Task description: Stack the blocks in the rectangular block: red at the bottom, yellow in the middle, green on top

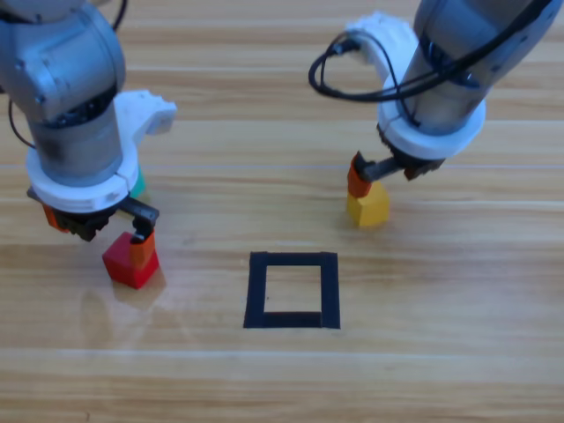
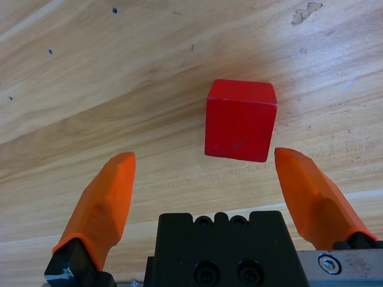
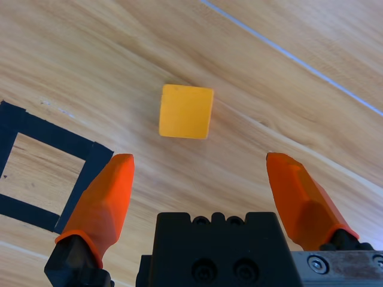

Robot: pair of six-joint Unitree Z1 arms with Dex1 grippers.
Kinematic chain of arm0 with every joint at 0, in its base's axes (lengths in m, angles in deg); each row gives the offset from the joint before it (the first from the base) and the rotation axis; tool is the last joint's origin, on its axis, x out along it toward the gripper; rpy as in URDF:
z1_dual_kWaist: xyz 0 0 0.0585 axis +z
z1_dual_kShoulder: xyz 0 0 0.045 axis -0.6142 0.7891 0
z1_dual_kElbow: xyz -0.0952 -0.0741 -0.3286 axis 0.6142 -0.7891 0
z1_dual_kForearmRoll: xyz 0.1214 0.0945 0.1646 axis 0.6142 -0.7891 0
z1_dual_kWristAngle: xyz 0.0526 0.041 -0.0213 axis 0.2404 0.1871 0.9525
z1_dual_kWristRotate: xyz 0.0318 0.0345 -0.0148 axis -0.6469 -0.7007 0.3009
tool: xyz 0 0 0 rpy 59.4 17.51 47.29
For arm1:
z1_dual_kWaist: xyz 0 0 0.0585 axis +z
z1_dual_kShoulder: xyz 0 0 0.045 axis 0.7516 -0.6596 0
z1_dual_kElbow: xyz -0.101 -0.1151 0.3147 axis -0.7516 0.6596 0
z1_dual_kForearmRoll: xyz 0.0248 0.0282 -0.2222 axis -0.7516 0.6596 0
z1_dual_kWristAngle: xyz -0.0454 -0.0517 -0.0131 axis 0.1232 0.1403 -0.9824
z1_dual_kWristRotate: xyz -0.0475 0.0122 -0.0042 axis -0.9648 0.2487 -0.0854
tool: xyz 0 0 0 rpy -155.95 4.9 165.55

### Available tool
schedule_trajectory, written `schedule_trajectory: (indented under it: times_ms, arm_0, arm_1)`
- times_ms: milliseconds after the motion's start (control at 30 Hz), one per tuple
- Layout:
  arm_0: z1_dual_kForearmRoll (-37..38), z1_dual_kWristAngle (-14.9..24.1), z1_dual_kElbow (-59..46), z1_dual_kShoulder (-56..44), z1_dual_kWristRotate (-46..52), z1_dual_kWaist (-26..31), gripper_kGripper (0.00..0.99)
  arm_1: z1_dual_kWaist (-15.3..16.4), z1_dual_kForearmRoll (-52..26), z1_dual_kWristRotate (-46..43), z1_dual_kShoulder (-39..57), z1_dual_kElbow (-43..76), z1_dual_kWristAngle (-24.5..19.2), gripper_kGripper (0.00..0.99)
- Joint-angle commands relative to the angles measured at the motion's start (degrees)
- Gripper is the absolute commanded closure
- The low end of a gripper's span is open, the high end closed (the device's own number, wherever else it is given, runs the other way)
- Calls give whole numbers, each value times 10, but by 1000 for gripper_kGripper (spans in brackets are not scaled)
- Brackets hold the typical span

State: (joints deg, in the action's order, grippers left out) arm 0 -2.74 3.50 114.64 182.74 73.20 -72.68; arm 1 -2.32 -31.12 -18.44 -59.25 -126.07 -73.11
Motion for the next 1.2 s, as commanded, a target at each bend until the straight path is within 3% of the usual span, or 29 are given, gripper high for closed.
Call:
schedule_trajectory:
  times_ms: [33,467,767,933,1067,1133,1200]
  arm_0:
    - [12,-17,-10,24,8,-2,0]
    - [96,-83,-72,8,5,11,0]
    - [134,-84,-95,7,6,25,0]
    - [152,-81,-101,7,8,31,0]
    - [158,-82,-100,14,8,31,1]
    - [158,-84,-99,14,8,31,1]
    - [158,-86,-96,17,8,32,1]
  arm_1:
    - [8,12,11,-46,-20,23,16]
    - [-16,31,7,-105,-63,44,53]
    - [-39,42,5,-154,-94,61,73]
    - [-53,64,6,-180,-123,67,131]
    - [-56,76,5,-191,-132,69,294]
    - [-55,81,4,-190,-132,68,476]
    - [-55,85,4,-190,-132,68,599]
